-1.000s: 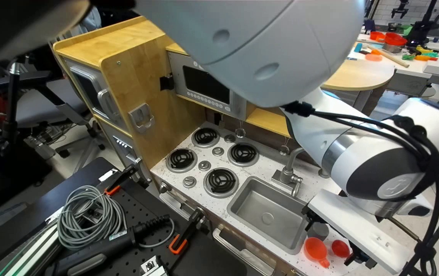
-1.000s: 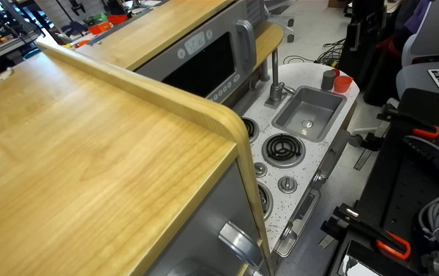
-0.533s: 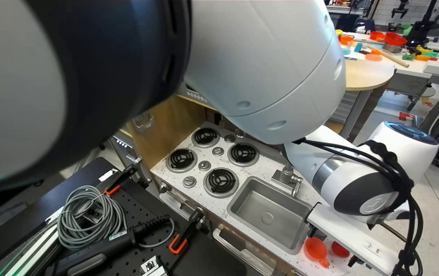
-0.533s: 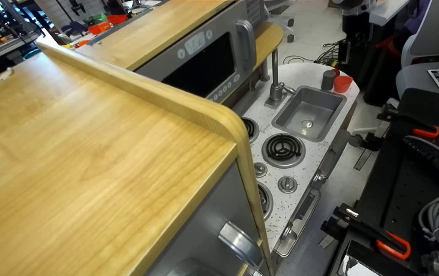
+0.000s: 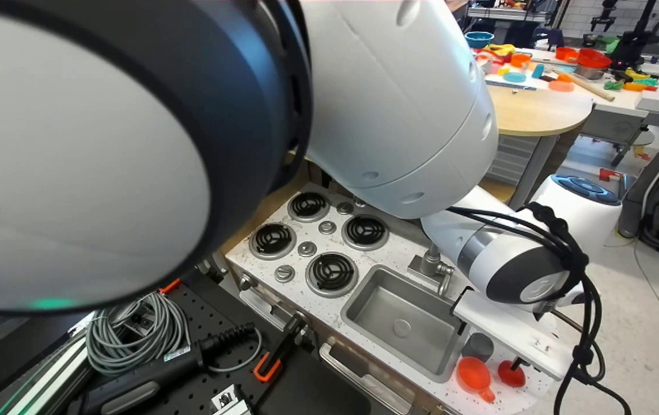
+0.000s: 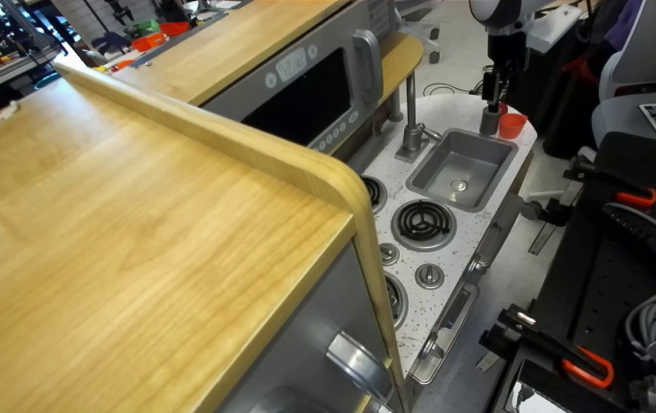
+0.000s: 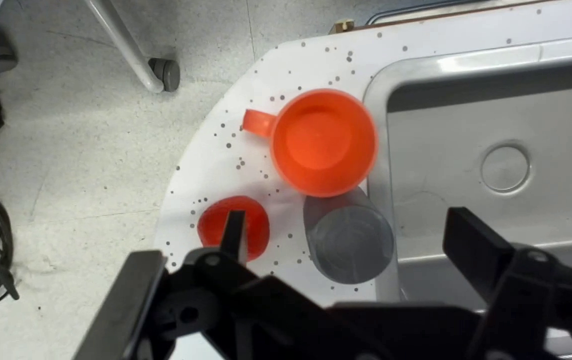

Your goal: Put the grey thing in the orange cup

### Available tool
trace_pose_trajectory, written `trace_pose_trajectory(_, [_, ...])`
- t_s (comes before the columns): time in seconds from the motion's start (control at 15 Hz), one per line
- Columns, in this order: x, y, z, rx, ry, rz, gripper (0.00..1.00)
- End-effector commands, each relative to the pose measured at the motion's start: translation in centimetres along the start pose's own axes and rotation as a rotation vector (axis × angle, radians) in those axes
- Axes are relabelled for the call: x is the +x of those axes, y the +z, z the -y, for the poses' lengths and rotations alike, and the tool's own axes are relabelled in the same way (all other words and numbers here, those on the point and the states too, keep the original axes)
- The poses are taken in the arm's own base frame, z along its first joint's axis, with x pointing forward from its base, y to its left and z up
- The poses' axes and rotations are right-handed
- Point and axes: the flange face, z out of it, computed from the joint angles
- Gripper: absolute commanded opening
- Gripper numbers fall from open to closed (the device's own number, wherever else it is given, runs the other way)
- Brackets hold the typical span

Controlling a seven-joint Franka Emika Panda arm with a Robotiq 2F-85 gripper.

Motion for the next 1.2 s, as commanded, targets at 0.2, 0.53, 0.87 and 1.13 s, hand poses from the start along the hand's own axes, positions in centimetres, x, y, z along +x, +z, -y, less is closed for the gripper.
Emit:
trace_pose_trajectory(0.2, [1.5,2.7,0.4,-0.027,-0.049,0.019,1.0])
trace_pose_trajectory(0.53, [2.5,3.4,1.1,-0.03,-0.065,0.027,1.0])
trace_pose_trajectory(0.87, [3.3,3.4,1.5,-0.027,-0.067,0.023,0.66])
trace_pose_trajectory(1.13, [3.6,3.2,1.4,-0.028,-0.073,0.031,0.34])
